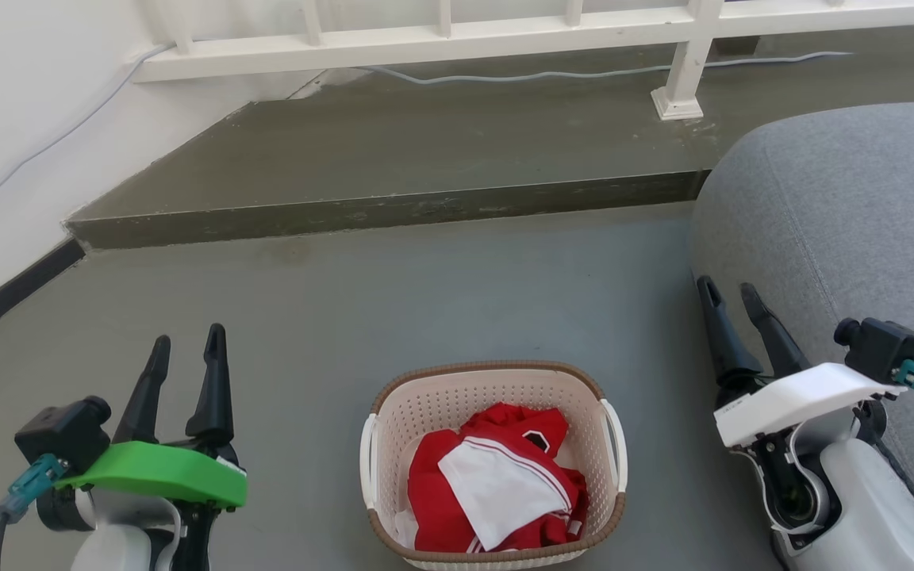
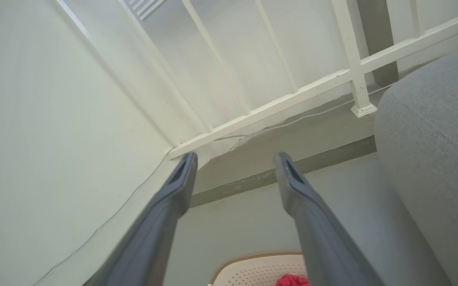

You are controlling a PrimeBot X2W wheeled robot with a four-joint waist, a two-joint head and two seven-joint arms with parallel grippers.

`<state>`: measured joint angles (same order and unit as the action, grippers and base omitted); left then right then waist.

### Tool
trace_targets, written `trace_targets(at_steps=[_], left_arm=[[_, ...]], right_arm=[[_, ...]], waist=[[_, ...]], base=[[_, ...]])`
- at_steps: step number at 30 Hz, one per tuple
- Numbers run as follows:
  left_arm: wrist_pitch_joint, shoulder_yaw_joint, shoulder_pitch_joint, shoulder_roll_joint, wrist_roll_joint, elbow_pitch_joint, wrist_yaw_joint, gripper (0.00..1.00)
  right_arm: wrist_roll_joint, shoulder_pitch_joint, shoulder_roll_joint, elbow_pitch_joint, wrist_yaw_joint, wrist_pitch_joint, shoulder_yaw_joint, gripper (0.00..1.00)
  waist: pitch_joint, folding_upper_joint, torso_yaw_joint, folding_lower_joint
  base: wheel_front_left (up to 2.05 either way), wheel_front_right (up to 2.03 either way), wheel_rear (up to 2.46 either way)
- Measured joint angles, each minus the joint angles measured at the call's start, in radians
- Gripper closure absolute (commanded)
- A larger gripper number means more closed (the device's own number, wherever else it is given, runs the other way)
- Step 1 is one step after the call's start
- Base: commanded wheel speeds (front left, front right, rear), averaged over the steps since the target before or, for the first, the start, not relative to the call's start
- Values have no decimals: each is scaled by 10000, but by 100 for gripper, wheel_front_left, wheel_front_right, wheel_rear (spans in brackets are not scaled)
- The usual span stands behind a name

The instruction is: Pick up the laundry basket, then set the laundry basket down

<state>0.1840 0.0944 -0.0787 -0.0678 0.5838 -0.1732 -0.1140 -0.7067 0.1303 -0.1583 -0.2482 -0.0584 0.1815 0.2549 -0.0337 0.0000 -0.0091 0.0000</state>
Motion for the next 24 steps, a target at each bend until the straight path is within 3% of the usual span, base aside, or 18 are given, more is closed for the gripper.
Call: trace_targets(at_steps=[18,24], left_arm=[[650,94,-168,121,-2380,201,-4,0],[650,79,-232,140,-2518,205,-4,0]], right_arm=[[2301,296,-17,-128,178,650,336,0],[2433,314,10,-242,337,702,215,0]], waist=[[-53,0,-6,0],[-40,0,-13,0]], base=[[0,0,0],[0,0,0]])
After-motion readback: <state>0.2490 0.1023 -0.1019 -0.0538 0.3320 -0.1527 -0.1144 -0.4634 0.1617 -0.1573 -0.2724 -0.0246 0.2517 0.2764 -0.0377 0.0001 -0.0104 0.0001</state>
